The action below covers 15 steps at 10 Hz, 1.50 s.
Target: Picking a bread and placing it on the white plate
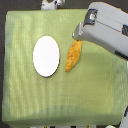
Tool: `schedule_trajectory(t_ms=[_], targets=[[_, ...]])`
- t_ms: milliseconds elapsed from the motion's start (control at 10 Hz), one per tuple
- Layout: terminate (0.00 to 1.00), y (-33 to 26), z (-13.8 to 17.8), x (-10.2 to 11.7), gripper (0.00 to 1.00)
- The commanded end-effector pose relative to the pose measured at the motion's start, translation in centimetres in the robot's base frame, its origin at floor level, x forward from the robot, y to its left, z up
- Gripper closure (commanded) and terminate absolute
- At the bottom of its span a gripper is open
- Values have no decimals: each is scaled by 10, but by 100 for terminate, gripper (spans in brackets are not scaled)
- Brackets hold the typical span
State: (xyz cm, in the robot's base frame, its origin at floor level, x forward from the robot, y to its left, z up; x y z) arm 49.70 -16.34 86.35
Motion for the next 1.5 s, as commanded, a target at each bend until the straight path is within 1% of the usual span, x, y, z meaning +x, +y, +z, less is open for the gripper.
schedule_trajectory(t_ms=[0, 400, 900, 1200, 1400], targets=[[0, 44, -52, 5, 0], [0, 50, -90, 4, 0], [0, 47, -112, 15, 0], [0, 43, -129, 12, 0], [0, 46, -133, 11, 0]])
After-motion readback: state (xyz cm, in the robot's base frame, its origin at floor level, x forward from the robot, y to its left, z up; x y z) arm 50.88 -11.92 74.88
